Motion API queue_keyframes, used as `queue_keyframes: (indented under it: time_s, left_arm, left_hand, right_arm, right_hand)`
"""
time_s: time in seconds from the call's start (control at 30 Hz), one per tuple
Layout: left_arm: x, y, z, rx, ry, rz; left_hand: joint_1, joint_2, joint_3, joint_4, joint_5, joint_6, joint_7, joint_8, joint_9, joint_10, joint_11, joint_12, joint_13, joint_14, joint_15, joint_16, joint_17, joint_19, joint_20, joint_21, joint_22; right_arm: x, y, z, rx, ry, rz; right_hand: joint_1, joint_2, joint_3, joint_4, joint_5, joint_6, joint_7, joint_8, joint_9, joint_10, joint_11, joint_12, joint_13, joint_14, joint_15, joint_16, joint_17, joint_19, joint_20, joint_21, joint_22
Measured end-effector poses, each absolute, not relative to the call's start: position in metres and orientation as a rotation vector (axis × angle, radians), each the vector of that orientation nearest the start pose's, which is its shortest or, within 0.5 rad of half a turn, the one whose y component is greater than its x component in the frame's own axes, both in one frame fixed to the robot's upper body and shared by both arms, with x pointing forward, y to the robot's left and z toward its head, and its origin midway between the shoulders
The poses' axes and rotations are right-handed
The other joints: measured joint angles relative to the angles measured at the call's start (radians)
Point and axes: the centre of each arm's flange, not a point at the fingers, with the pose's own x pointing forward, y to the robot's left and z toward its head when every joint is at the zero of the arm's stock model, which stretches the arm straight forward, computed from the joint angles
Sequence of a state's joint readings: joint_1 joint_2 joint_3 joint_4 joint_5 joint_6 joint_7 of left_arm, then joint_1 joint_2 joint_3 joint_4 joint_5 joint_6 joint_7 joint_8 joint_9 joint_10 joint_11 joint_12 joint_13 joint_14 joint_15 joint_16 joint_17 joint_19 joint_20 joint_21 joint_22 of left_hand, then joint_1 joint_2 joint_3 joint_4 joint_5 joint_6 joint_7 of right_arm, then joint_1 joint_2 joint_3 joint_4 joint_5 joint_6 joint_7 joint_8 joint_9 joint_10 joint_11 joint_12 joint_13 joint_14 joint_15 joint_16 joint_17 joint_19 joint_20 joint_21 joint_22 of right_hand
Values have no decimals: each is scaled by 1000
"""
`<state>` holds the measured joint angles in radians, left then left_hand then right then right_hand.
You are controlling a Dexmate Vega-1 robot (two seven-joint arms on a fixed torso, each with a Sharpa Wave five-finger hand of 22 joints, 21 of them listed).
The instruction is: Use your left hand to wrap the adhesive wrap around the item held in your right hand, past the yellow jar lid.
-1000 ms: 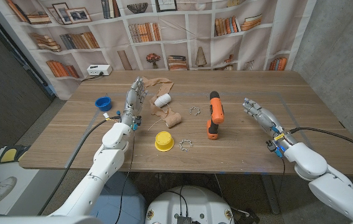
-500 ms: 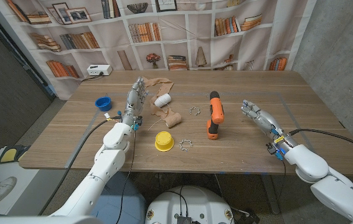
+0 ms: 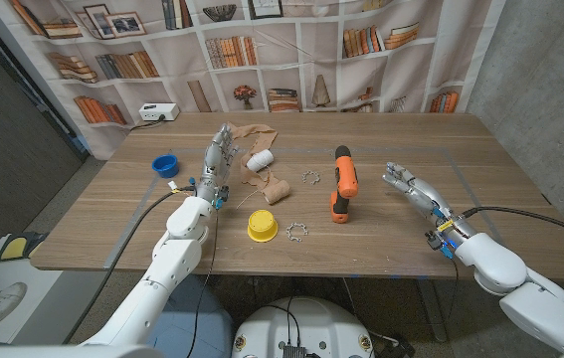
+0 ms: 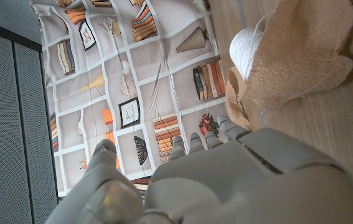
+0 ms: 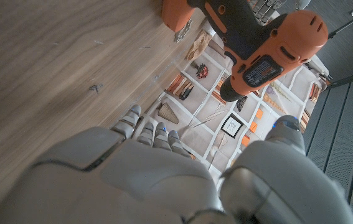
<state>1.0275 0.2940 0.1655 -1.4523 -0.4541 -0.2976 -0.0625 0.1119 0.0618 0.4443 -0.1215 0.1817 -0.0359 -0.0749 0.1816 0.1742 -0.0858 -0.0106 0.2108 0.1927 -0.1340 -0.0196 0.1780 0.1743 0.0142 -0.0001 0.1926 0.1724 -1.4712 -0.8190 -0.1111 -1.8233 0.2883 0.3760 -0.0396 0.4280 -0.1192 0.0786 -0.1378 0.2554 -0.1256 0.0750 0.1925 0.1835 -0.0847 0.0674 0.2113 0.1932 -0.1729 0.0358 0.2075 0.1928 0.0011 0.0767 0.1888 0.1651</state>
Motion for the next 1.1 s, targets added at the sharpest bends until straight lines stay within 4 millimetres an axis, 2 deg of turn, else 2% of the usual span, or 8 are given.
queue_keyframes:
  time_s: [0.93,1.1]
  left_arm:
    - [617,260,-57,-121,-670,-197]
    - [618,260,-57,-121,-670,-197]
  left_hand:
    - [0,0,0,0,0,0,0,0,0,5,5,0,0,0,0,0,0,0,0,0,0]
    - [0,0,0,0,0,0,0,0,0,5,5,0,0,0,0,0,0,0,0,0,0]
  right_arm:
    - [484,-301,-114,-565,-627,251]
    - [482,-298,-116,-584,-624,242]
  right_hand:
    - [35,9,6,-6,11,0,0,0,0,0,0,-1,0,0,0,0,0,0,0,0,0]
    - [39,5,7,-7,11,1,0,0,0,-4,-4,-4,0,2,-9,0,0,0,0,0,0]
